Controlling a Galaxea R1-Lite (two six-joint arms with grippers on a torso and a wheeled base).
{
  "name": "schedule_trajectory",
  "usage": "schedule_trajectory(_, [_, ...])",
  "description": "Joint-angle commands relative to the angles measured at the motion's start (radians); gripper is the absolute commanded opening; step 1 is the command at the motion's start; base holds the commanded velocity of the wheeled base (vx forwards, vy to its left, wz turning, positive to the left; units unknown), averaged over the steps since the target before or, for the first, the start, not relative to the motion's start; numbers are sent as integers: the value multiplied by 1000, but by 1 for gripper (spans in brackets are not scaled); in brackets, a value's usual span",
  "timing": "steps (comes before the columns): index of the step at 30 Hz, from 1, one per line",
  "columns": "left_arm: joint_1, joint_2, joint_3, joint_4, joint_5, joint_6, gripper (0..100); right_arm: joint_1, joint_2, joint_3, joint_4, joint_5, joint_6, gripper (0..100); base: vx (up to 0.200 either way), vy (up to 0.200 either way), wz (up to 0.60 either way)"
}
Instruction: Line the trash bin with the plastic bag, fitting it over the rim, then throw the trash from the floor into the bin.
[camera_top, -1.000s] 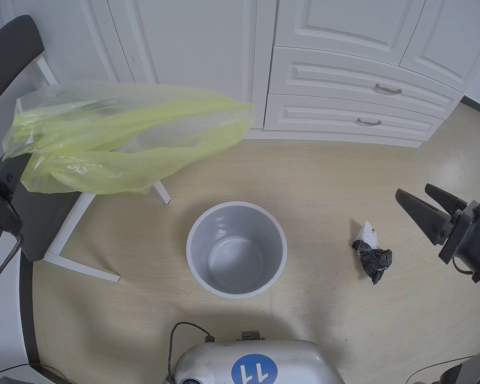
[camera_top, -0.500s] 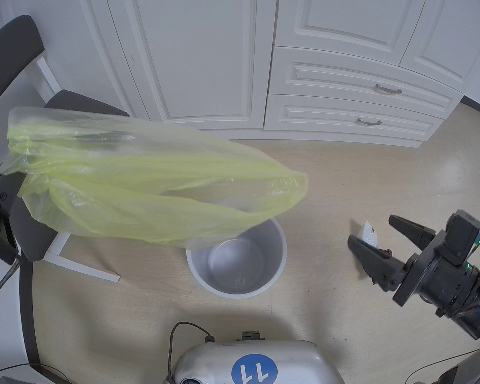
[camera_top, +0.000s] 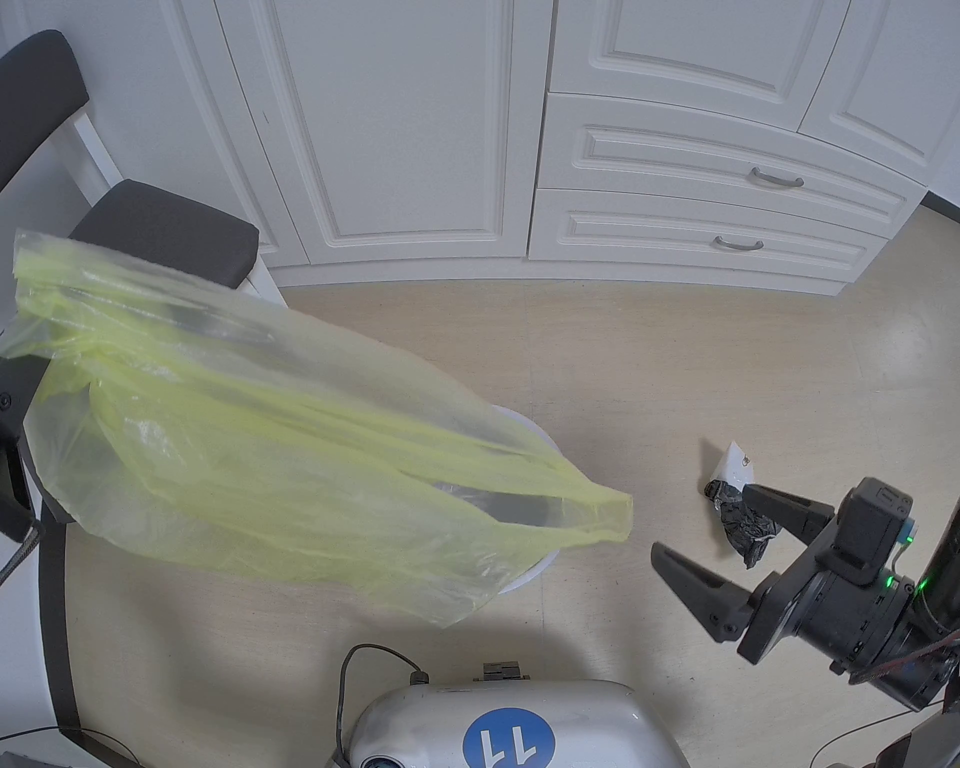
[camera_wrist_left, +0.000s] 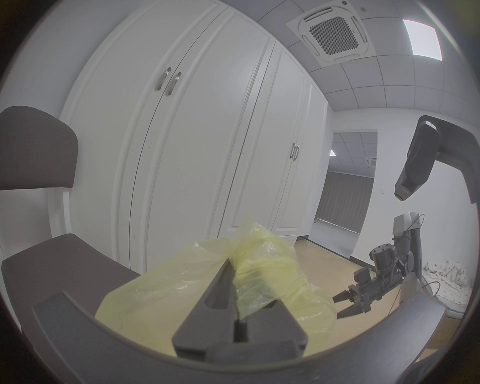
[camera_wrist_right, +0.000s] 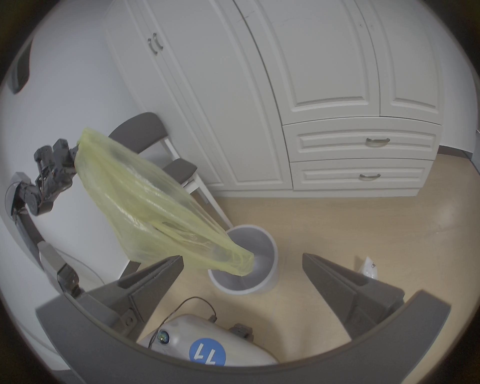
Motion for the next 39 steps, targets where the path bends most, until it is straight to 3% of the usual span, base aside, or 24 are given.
schedule_trajectory(1, [-1,1,-1,-4,-1,-1,0,23,41,28,-3,1,-1,100,0,0,0])
schedule_trajectory(21, [-1,-36,9,-16,-47,-9,0,-49,273,6,-178,1,88,100,0,0,0])
schedule_trajectory(30, [-1,-36,14,-30,-57,-52,0,-78,472,-50,-388,3,209,100,0,0,0])
schedule_trajectory(39, [-1,-35,17,-49,-59,-56,0,-43,538,2,-448,32,212,100,0,0,0])
